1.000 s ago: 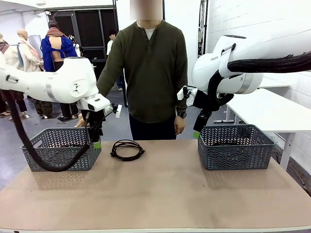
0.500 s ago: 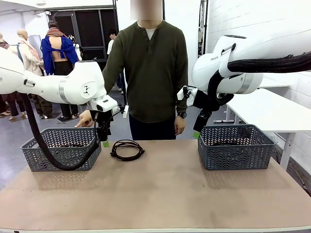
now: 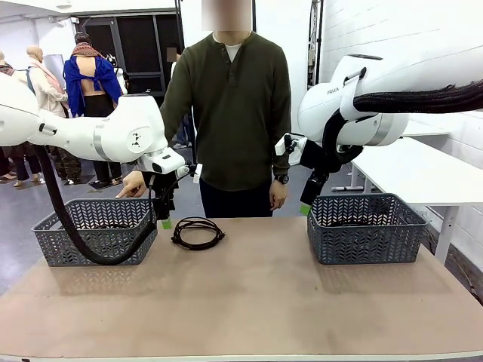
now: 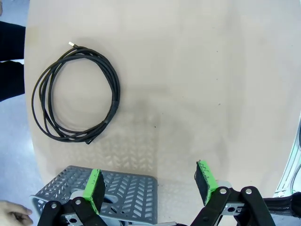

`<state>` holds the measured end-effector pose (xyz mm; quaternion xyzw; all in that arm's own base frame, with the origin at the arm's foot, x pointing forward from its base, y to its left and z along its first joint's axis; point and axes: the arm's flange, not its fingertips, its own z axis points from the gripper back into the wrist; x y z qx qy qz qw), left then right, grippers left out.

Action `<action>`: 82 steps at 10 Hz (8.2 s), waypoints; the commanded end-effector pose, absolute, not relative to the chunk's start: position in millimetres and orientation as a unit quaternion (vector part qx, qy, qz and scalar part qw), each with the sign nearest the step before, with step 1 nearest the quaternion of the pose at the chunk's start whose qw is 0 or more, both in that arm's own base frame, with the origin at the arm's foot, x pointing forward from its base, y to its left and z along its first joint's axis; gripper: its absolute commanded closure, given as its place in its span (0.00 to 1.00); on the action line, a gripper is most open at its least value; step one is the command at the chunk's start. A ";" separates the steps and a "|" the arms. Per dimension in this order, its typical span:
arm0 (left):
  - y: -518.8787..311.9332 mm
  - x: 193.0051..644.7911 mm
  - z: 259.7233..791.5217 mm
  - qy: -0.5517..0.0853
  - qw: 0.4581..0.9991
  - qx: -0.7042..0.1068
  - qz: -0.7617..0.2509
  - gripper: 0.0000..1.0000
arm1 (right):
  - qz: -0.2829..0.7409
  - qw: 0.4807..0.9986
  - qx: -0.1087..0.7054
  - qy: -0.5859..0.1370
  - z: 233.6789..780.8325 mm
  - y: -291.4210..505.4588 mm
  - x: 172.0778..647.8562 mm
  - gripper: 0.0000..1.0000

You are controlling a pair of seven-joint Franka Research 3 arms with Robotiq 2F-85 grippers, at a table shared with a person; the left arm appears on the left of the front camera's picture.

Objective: Organize the cables according to human instructions.
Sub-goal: Pick up a bundle of cables and place it in the basket indicated by the human.

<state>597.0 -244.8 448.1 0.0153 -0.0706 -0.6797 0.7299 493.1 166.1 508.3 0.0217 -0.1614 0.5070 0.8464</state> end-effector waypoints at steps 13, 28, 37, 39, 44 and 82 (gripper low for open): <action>-278.0 669.9 365.8 -0.020 0.675 0.009 -0.737 0.00 | 0.507 0.847 0.021 -0.160 508.8 166.2 492.8 0.00; -280.8 697.6 313.1 0.009 0.684 -0.014 -0.730 0.00 | 0.507 0.847 0.021 -0.160 508.8 166.2 492.8 0.00; -282.4 701.5 306.1 0.022 0.682 -0.011 -0.731 1.00 | 0.507 0.847 0.021 -0.160 508.8 166.2 492.8 0.00; -281.6 701.0 304.9 0.023 0.684 -0.010 -0.729 1.00 | 0.507 0.847 0.021 -0.160 508.8 166.2 492.8 0.00; -286.4 689.4 320.3 0.000 0.678 0.002 -0.735 1.00 | 0.507 0.847 0.021 -0.160 508.8 166.2 492.8 0.00; -36.5 608.2 491.9 -0.055 0.695 0.068 -0.714 1.00 | 0.507 0.847 0.021 -0.160 508.8 166.2 492.8 0.00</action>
